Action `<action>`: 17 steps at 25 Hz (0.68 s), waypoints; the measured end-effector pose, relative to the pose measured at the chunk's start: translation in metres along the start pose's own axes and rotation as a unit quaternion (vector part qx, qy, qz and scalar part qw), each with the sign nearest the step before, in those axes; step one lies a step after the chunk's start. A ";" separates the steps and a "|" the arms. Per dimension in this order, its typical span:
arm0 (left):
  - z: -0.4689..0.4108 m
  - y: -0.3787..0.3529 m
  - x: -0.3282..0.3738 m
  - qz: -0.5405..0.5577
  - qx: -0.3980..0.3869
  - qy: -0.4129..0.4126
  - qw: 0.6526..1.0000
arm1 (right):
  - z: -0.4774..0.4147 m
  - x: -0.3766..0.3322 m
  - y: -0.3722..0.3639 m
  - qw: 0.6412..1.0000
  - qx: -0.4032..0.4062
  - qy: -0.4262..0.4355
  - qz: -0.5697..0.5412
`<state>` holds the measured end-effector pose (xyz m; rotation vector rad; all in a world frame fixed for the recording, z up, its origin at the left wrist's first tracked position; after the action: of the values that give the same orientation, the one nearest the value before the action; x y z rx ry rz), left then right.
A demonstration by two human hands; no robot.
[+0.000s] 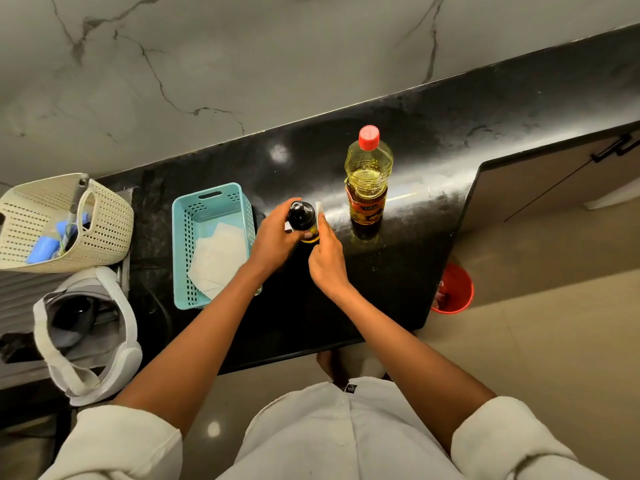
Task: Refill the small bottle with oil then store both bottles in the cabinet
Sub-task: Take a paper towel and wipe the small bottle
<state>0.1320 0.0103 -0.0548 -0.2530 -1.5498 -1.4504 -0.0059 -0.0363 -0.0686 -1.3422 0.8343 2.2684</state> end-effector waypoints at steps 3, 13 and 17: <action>0.010 -0.003 0.007 -0.003 0.006 -0.024 1.000 | -0.014 -0.011 0.002 0.997 -0.013 -0.046 -0.063; 0.024 -0.012 0.007 -0.012 0.063 0.010 0.998 | -0.005 0.006 -0.009 0.994 -0.036 -0.062 -0.083; 0.025 -0.019 0.010 -0.030 0.095 0.063 0.993 | -0.015 -0.002 -0.004 0.993 -0.043 -0.052 -0.102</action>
<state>0.1012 0.0222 -0.0557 -0.0028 -1.5905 -1.3284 0.0068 -0.0435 -0.0737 -1.2694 0.5442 2.2145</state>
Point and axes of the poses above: each hand's wrist, its own z-axis away from the middle knuckle, its own y-axis out of the back of the hand, x = y × z, the point moved 1 cm from there along -z, towards the middle knuckle, and after that the axes turned 6 degrees about -x, right-handed, at the moved point
